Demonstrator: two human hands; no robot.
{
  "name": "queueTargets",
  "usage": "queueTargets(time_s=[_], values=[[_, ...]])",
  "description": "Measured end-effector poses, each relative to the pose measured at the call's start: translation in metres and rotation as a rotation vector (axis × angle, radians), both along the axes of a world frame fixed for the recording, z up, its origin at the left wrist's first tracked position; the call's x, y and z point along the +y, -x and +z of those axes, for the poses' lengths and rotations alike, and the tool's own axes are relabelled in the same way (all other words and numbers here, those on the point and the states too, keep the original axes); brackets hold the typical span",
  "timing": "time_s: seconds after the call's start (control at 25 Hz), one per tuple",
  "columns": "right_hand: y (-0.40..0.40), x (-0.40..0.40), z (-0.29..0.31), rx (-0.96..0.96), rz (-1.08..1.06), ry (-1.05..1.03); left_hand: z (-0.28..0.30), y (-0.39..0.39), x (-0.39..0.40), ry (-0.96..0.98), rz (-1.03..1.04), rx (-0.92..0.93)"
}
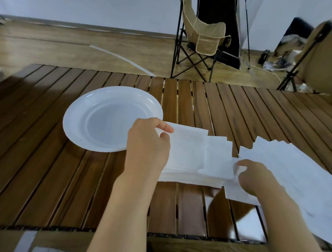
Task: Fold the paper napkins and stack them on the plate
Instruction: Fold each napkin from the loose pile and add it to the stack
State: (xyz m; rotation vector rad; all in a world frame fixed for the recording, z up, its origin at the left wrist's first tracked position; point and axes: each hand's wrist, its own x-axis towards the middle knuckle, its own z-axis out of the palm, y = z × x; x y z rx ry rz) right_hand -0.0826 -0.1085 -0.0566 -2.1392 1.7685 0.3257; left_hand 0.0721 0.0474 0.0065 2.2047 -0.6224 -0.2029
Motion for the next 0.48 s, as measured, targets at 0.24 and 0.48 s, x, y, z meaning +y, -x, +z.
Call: queueTargets(time_s=[0.24,0.48], values=[[-0.002,0.008,0.01,0.034,-0.061,0.032,0.0,-0.003,0.001,0.001,-0.01,0.024],[-0.007,0.009,0.013,0.024,-0.146,0.038,0.0,-0.004,0.0,-0.01,-0.024,0.036]])
